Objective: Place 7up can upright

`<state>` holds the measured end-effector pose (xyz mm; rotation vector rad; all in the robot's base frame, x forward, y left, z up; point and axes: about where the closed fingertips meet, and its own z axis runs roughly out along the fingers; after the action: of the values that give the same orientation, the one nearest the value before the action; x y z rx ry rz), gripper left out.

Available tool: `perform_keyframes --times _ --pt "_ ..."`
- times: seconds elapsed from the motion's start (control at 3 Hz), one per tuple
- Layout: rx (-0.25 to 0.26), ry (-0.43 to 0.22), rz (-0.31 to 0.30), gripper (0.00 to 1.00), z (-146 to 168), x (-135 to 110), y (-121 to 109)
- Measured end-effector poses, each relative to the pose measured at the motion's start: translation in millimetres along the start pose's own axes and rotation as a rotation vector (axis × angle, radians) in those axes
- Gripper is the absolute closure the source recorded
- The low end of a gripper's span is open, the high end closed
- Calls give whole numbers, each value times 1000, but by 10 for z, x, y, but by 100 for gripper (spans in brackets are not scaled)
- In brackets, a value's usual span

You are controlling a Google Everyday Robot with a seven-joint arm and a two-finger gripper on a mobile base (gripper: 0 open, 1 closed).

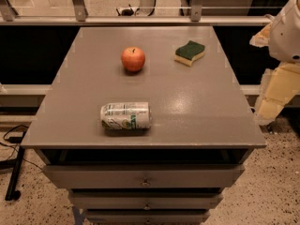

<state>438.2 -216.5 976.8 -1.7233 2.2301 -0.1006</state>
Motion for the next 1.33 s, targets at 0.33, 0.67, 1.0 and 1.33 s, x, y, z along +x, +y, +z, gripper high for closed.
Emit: perform_keyframes --times 0.33,0.67,1.0,1.33 --pt "0 0 0 0 0 0 0" --pt "-12 -38 -17 0 70 -260 37" --pt "-55 -123 -65 0 242 -940 154" --pt "-119 -186 -94 0 464 -1730 327"
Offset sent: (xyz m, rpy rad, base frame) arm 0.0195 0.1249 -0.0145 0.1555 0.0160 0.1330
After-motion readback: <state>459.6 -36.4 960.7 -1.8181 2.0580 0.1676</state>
